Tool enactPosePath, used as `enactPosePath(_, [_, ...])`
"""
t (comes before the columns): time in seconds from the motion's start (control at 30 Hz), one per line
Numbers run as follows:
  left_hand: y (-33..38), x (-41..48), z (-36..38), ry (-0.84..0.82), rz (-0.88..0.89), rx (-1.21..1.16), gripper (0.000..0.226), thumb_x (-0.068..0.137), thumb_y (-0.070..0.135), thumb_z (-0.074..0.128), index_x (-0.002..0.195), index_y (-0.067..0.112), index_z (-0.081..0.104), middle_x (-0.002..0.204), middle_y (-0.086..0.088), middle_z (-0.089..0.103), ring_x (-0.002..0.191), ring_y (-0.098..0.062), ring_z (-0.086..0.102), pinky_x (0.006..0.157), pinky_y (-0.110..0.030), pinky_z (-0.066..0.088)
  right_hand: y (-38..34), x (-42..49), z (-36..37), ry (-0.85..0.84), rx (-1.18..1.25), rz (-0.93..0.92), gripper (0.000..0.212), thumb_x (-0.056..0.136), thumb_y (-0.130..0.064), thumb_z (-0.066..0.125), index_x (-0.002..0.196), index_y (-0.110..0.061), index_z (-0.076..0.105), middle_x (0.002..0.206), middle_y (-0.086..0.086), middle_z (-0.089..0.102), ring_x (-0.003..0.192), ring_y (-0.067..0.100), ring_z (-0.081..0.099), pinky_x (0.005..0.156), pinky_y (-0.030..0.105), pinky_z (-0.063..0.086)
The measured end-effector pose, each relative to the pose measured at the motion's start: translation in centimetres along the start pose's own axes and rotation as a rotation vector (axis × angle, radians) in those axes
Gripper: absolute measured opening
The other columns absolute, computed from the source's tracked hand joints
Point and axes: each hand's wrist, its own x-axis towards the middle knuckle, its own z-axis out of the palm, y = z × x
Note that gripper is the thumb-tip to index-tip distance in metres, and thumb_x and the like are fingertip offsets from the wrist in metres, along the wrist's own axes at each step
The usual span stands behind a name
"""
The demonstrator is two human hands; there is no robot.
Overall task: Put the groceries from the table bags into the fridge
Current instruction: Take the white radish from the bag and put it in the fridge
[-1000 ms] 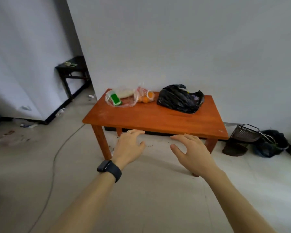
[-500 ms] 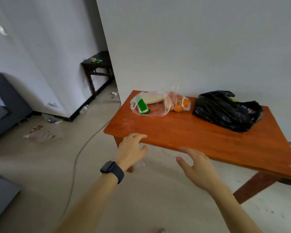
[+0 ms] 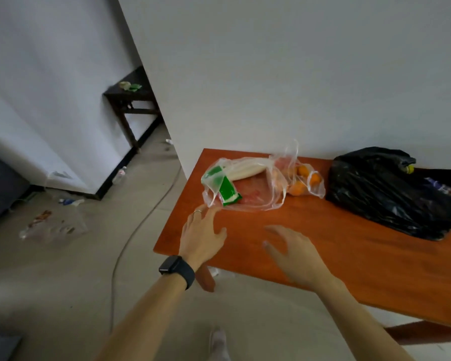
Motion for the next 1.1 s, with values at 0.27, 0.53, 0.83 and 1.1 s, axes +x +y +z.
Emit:
enactPosePath(0.27, [-4.1,18.5,3.3,0.022,0.184,0.337,0.08,0.091,0.049,0.061,0.158,0.028,0.022,0.165,-0.016,0.013,0.151,-0.041,0.015,0.118,-0.057,0.026,-1.2,15.2,3.1,-0.044,0.21,0.215,0.049,0.098,-0.034,0.059,0.144,-0.027,0.044,0.136,-0.009,0.058,0.101,0.0,0.065,0.079,0.015,0.045])
enactPosePath(0.53, [-5.8,30.7,7.0,-0.232,0.11,0.348,0.1,0.089,0.06,0.057,0.159,0.031,-0.008,0.167,-0.018,-0.006,0.149,-0.052,0.003,0.116,-0.07,0.013,-1.6,28.1,5.3,0.029,0.458,0.556,0.054,0.098,-0.037,0.057,0.147,-0.018,0.041,0.139,-0.004,0.056,0.118,0.017,0.058,0.101,0.04,0.05])
enactPosePath(0.83, [-9.6,39.9,7.6,-0.519,-0.096,-0.081,0.069,0.099,0.038,0.054,0.156,0.043,0.016,0.151,-0.02,0.04,0.126,-0.041,0.053,0.099,-0.05,0.049,-1.3,41.4,3.0,0.008,0.685,0.723,0.033,0.097,-0.021,0.061,0.129,-0.013,0.056,0.131,0.007,0.059,0.117,0.021,0.055,0.1,0.037,0.045])
enactPosePath(1.1, [-12.7,44.2,5.9,-0.524,-0.154,-0.267,0.047,0.105,0.051,0.04,0.146,0.03,0.044,0.123,0.005,0.06,0.102,-0.021,0.062,0.087,-0.032,0.047,1.0,49.3,4.0,-0.003,0.857,0.771,0.019,0.098,-0.019,0.054,0.117,-0.015,0.059,0.13,0.005,0.057,0.126,0.029,0.052,0.104,0.049,0.048])
